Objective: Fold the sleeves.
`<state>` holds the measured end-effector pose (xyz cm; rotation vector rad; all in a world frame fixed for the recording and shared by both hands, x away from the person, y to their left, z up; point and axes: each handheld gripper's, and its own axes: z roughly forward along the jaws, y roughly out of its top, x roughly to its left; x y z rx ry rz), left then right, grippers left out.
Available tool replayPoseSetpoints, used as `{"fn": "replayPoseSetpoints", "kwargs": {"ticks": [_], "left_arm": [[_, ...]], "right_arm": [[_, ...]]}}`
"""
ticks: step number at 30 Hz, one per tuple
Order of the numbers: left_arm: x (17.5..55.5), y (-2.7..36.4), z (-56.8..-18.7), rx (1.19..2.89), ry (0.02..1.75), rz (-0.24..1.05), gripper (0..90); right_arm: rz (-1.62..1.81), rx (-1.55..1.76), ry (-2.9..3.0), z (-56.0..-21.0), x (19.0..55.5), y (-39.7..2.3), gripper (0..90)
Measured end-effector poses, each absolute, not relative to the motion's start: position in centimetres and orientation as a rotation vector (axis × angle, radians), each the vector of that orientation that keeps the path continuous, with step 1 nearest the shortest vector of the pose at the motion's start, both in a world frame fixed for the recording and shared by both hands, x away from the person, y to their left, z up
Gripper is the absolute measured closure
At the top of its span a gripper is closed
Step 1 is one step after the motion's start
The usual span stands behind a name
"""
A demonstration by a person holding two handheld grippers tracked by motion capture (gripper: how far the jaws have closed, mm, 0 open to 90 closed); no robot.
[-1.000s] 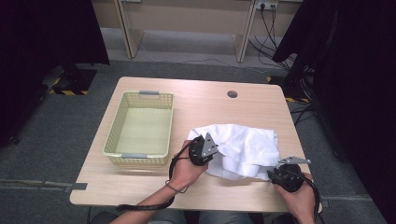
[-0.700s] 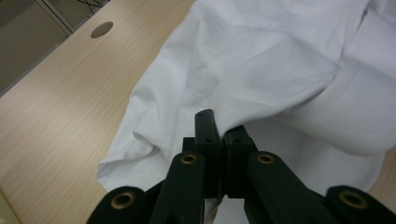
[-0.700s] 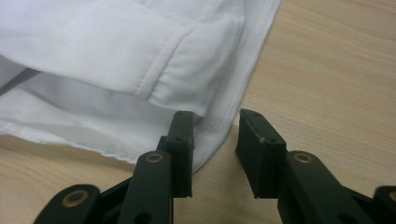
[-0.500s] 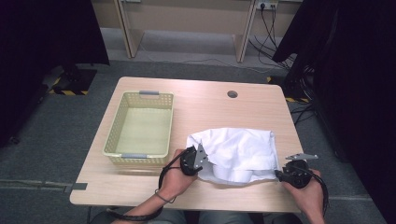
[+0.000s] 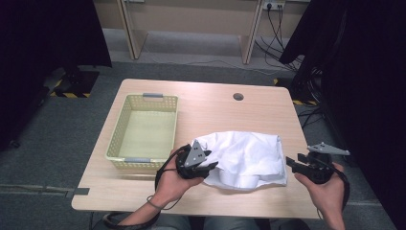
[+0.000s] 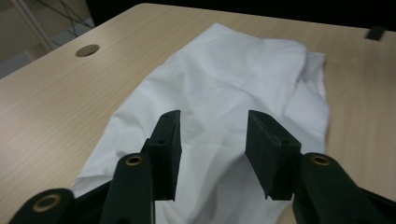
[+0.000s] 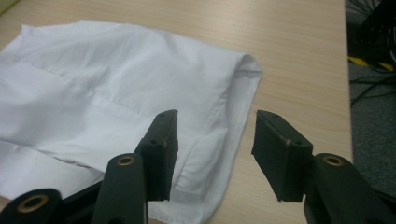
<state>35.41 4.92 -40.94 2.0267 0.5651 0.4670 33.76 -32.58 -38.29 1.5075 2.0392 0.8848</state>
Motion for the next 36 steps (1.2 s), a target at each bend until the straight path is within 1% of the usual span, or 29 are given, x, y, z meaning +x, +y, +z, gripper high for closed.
{"fn": "replayPoseSetpoints", "kwargs": {"ticks": [3, 6, 7, 13, 20, 24, 27, 36], "left_arm": [[36.8, 4.3, -42.2, 2.058, 0.613, 0.478, 53.7], [37.8, 3.9, -43.9, 2.11, 0.651, 0.435, 52.1], [37.9, 3.8, -44.3, 2.121, 0.654, 0.427, 51.8], [38.3, 3.0, -46.7, 2.229, 0.672, 0.382, 50.6], [39.2, 2.0, -47.0, 2.262, 0.689, 0.389, 51.0], [39.9, 1.0, -46.8, 2.277, 0.706, 0.402, 51.1], [41.3, 0.0, -46.8, 2.272, 0.715, 0.415, 51.1], [43.6, -1.2, -46.8, 2.255, 0.771, 0.416, 51.1]], "right_arm": [[0.886, 1.534, 2.076, -39.9, 34.7, -31.6, 48.2], [0.864, 1.549, 2.124, -41.9, 35.5, -30.7, 47.1], [0.836, 1.547, 2.153, -42.9, 35.8, -30.2, 47.0], [0.729, 1.534, 2.208, -45.6, 36.2, -29.5, 47.3], [0.731, 1.527, 2.187, -45.8, 36.8, -30.0, 47.3], [0.749, 1.538, 2.163, -45.9, 37.7, -31.0, 47.3], [0.748, 1.557, 2.151, -45.9, 38.5, -31.6, 47.1], [0.748, 1.571, 2.133, -45.9, 40.8, -32.8, 46.3]]}}
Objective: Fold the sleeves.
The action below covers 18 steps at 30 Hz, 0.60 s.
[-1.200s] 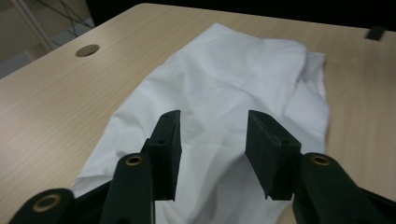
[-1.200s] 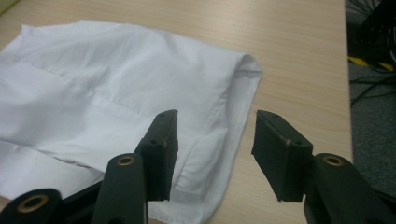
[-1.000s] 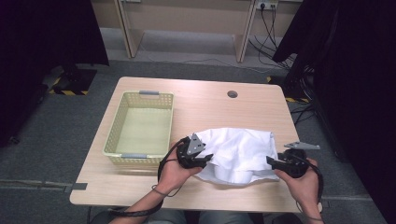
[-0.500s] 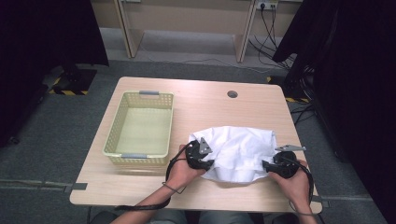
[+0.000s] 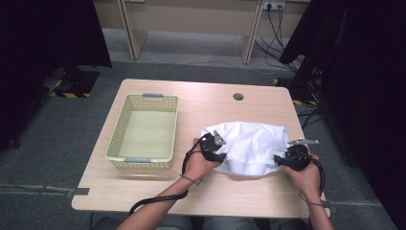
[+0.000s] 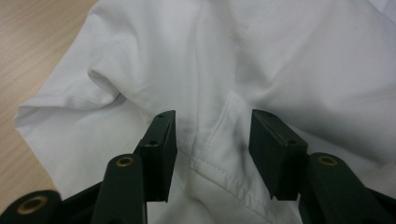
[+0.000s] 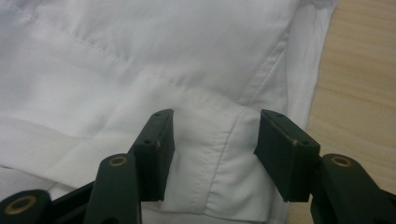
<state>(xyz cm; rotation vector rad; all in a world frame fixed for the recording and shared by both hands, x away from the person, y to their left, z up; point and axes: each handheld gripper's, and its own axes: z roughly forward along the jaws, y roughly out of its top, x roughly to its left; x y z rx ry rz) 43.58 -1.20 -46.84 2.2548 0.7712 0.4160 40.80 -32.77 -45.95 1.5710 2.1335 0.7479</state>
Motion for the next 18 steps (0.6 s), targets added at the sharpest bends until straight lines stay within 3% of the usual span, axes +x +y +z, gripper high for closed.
{"fn": "replayPoseSetpoints", "kwargs": {"ticks": [18], "left_arm": [[45.3, -1.6, -47.1, 2.216, 0.823, 0.428, 49.2]], "right_arm": [[0.774, 1.563, 2.101, -46.2, 43.4, -33.5, 44.3]]}}
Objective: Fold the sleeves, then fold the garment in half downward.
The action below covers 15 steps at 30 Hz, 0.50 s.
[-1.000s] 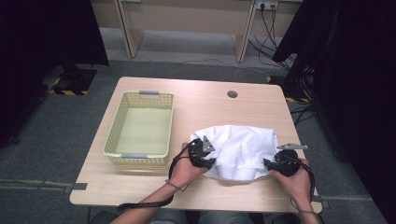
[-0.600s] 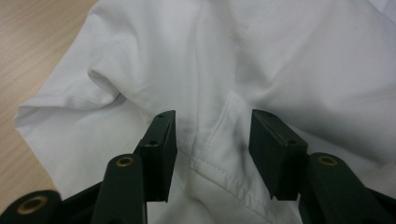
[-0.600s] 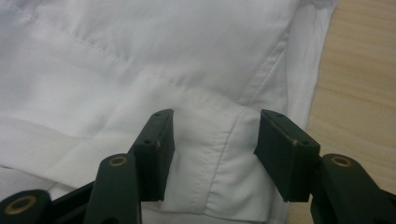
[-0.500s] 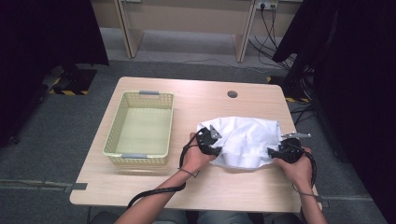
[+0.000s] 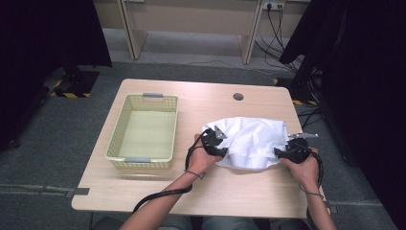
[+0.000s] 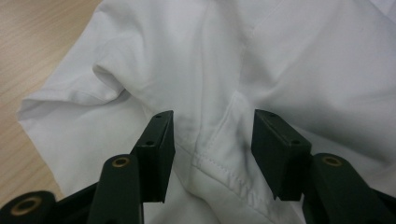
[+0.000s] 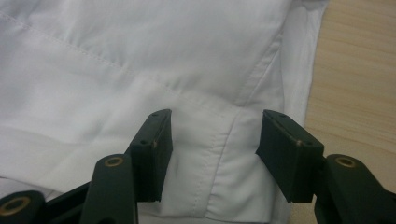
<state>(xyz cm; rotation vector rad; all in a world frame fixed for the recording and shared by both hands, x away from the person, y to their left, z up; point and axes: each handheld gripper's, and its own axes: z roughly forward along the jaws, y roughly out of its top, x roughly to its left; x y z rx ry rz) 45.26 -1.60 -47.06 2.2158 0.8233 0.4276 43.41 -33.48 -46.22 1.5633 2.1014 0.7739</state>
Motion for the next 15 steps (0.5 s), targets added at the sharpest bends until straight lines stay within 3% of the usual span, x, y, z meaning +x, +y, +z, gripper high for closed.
{"fn": "replayPoseSetpoints", "kwargs": {"ticks": [15], "left_arm": [[45.24, -1.61, -47.02, 2.196, 0.833, 0.447, 47.0]], "right_arm": [[0.775, 1.567, 2.096, -46.22, 43.41, -33.47, 41.9]]}}
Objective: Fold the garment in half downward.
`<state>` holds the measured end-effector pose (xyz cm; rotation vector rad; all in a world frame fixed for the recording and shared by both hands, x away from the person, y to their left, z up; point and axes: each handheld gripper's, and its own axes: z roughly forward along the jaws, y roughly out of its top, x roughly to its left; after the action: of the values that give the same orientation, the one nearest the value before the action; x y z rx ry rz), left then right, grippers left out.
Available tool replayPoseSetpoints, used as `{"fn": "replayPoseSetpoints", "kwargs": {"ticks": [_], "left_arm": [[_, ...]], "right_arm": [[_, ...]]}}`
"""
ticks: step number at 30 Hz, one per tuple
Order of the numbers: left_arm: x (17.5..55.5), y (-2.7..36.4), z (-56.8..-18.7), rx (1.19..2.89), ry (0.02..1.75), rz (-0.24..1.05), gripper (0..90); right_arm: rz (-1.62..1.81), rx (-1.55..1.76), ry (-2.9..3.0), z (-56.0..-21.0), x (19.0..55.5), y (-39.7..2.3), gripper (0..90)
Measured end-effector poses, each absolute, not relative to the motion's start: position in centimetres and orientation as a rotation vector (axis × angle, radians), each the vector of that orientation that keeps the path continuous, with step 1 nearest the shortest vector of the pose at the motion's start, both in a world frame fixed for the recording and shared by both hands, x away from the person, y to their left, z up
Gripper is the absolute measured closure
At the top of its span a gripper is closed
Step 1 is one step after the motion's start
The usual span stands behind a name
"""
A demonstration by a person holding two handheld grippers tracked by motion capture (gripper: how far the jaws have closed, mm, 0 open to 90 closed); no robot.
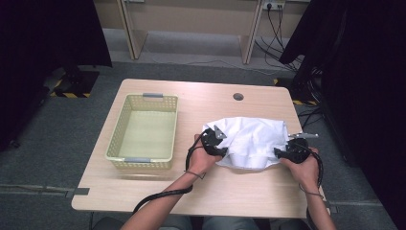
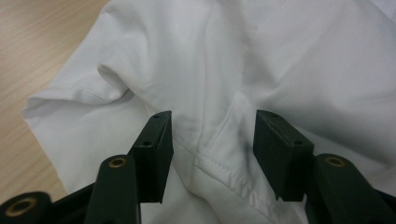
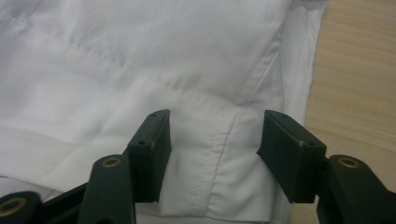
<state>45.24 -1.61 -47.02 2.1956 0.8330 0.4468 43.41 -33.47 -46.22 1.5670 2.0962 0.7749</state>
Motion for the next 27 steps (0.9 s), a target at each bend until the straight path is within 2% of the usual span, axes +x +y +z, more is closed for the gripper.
{"fn": "replayPoseSetpoints", "kwargs": {"ticks": [1, 2, 3, 12, 27], "left_arm": [[45.2, -1.6, -47.0, 2.196, 0.833, 0.447, 45.7], [45.2, -1.5, -46.6, 2.169, 0.83, 0.466, 44.1], [45.2, -1.5, -46.6, 2.169, 0.83, 0.466, 43.1], [46.0, 0.1, -44.7, 2.051, 0.913, 0.48, 35.2], [47.4, 2.6, -46.2, 2.004, 1.131, 0.452, 27.9]], "right_arm": [[0.775, 1.567, 2.096, -46.2, 43.4, -33.5, 41.9], [0.799, 1.612, 2.086, -46.0, 43.5, -33.5, 37.3], [0.829, 1.617, 2.059, -45.7, 43.4, -33.6, 36.4], [0.849, 1.616, 1.999, -44.4, 43.4, -34.3, 30.8], [0.813, 1.684, 2.004, -45.3, 46.0, -34.7, 29.1]]}}
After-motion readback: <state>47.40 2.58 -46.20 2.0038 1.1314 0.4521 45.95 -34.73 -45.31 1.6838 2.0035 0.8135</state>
